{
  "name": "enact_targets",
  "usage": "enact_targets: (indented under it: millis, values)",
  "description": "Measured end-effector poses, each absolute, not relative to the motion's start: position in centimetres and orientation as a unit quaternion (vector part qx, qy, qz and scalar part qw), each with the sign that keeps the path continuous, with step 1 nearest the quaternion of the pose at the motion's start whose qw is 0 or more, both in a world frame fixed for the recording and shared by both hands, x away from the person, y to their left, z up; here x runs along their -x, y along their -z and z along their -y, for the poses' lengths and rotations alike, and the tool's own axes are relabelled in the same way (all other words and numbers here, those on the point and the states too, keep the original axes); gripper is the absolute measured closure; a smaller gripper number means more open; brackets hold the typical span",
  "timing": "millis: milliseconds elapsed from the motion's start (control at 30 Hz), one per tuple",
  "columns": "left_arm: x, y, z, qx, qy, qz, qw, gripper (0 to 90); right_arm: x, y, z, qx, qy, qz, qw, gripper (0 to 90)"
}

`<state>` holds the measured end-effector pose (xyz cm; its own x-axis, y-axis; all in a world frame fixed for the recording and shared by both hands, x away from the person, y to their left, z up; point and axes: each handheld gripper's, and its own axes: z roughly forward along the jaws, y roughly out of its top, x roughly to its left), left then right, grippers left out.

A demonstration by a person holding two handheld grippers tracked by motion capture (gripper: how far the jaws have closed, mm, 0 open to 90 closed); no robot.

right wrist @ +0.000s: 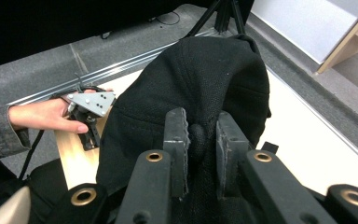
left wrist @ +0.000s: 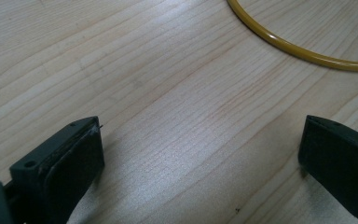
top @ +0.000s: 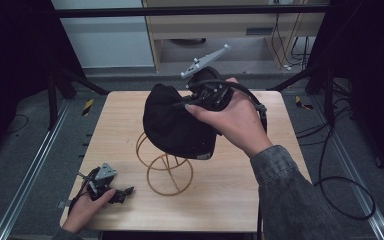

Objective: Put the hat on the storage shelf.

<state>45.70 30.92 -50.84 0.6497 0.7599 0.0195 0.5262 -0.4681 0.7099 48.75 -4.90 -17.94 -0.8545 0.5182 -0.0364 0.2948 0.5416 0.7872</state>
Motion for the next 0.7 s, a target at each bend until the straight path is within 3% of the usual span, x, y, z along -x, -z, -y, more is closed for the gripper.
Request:
enact_targets:
  millis: [700]
  values:
    - [-45.7, 50.8, -30.9, -0.840, -0.169, -0.383, 0.345, 0.0, -49.7, 19.6, 0.5, -0.211, -0.385, -0.891, 0.118, 77.5]
